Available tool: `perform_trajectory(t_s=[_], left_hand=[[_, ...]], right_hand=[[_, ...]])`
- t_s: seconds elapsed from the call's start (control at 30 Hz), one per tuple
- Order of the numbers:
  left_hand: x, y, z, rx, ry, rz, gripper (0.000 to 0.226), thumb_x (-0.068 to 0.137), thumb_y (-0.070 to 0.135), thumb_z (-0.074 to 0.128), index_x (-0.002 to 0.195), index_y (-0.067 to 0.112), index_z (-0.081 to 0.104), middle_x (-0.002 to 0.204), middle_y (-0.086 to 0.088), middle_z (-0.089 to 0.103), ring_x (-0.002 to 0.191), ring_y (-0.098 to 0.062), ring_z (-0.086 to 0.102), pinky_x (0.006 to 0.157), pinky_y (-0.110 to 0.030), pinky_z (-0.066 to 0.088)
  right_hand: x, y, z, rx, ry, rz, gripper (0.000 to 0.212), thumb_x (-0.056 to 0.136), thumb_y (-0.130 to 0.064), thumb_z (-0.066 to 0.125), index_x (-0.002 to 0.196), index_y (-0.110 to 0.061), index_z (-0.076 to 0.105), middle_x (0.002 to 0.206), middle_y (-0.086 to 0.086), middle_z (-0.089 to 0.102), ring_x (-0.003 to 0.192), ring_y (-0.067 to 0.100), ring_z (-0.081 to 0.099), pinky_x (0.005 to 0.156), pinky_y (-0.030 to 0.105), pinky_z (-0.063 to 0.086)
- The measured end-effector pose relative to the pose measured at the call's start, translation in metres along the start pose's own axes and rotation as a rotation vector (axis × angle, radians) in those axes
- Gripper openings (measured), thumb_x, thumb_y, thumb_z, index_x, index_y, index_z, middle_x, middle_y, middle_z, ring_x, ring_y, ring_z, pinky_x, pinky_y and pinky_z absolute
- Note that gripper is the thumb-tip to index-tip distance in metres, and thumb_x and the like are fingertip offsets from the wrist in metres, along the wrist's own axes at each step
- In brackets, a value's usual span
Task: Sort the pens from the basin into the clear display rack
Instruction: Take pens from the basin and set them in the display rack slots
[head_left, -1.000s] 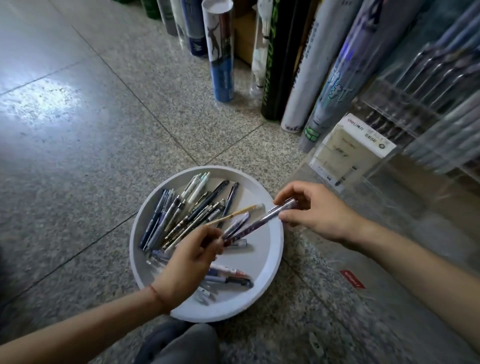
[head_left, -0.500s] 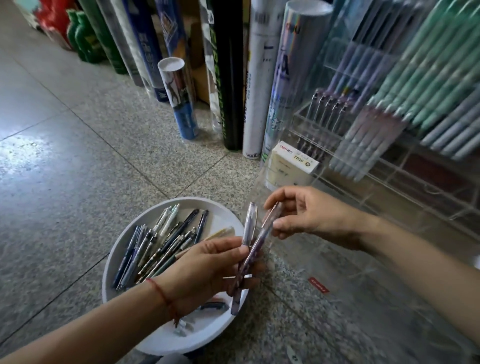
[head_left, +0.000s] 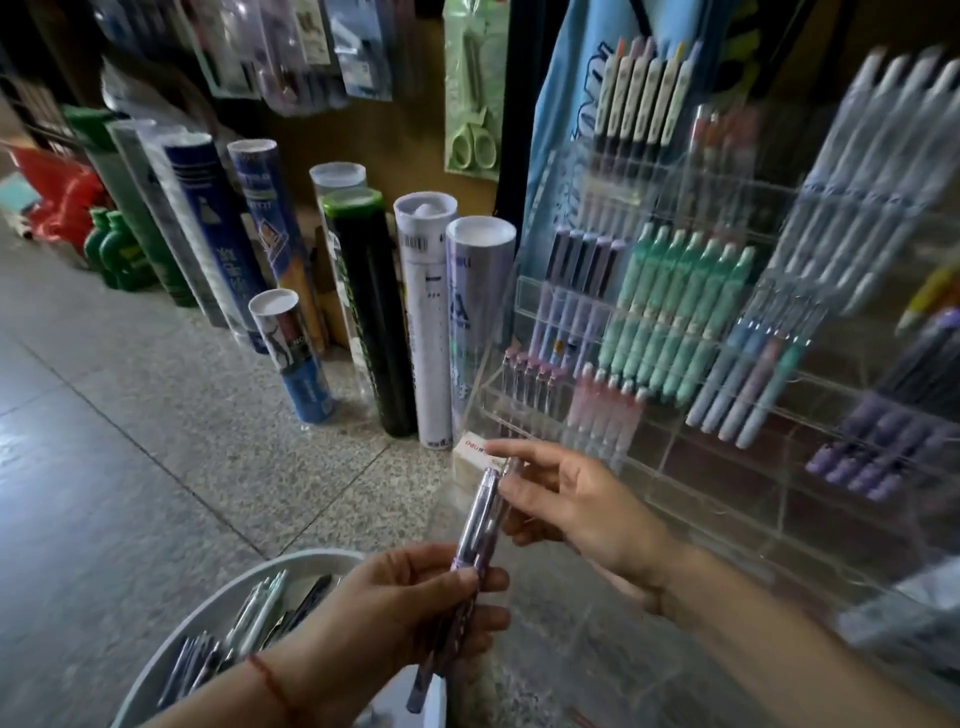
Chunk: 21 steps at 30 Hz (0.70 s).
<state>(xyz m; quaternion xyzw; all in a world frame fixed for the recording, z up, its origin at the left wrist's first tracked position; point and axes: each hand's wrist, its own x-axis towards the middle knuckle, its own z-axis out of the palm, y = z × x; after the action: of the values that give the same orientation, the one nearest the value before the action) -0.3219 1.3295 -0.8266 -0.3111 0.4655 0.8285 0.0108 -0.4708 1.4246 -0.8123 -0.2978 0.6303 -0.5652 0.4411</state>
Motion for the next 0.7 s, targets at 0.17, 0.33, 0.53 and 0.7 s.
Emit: perform_trajectory(t_s=[0.17, 0.33, 0.53, 0.7], left_hand=[[0.001, 0.044, 0.03, 0.222, 0.018, 0.145, 0.018, 0.088, 0.002, 0.05, 0.1, 0.002, 0.063, 0.089, -0.016, 0.072, 0.066, -0.024, 0.069, 0.057, -0.029, 0.058], [0.007, 0.081, 0.051, 0.313, 0.093, 0.272, 0.017, 0.093, 0.006, 0.044, 0.096, 0.005, 0.061, 0.081, -0.009, 0.072, 0.064, -0.016, 0.069, 0.056, -0.027, 0.056], [0.054, 0.137, 0.043, 0.334, 0.311, 0.458, 0.021, 0.097, 0.019, 0.042, 0.082, 0.012, 0.055, 0.064, -0.001, 0.05, 0.039, -0.005, 0.037, 0.035, -0.013, 0.027], [0.072, 0.123, 0.031, 0.286, 0.223, 0.452, 0.031, 0.097, 0.034, 0.037, 0.082, 0.013, 0.055, 0.057, 0.001, 0.045, 0.039, -0.006, 0.032, 0.035, -0.013, 0.025]], right_hand=[[-0.004, -0.031, -0.01, 0.12, 0.235, -0.178, 0.016, 0.086, -0.002, 0.059, 0.099, -0.012, 0.057, 0.081, 0.003, 0.067, 0.066, 0.007, 0.065, 0.064, 0.023, 0.056], [-0.018, -0.063, -0.032, 0.136, 0.365, -0.33, 0.017, 0.084, 0.0, 0.06, 0.094, -0.013, 0.061, 0.096, 0.011, 0.069, 0.084, 0.018, 0.069, 0.072, 0.029, 0.057], [-0.017, -0.09, -0.058, -0.024, 0.565, -0.593, 0.023, 0.085, 0.002, 0.06, 0.09, -0.021, 0.06, 0.097, 0.01, 0.068, 0.09, 0.016, 0.068, 0.076, 0.026, 0.057], [-0.005, -0.085, -0.058, -0.24, 0.644, -0.699, 0.025, 0.087, -0.005, 0.062, 0.097, -0.027, 0.057, 0.099, 0.003, 0.069, 0.092, 0.011, 0.067, 0.079, 0.026, 0.054]])
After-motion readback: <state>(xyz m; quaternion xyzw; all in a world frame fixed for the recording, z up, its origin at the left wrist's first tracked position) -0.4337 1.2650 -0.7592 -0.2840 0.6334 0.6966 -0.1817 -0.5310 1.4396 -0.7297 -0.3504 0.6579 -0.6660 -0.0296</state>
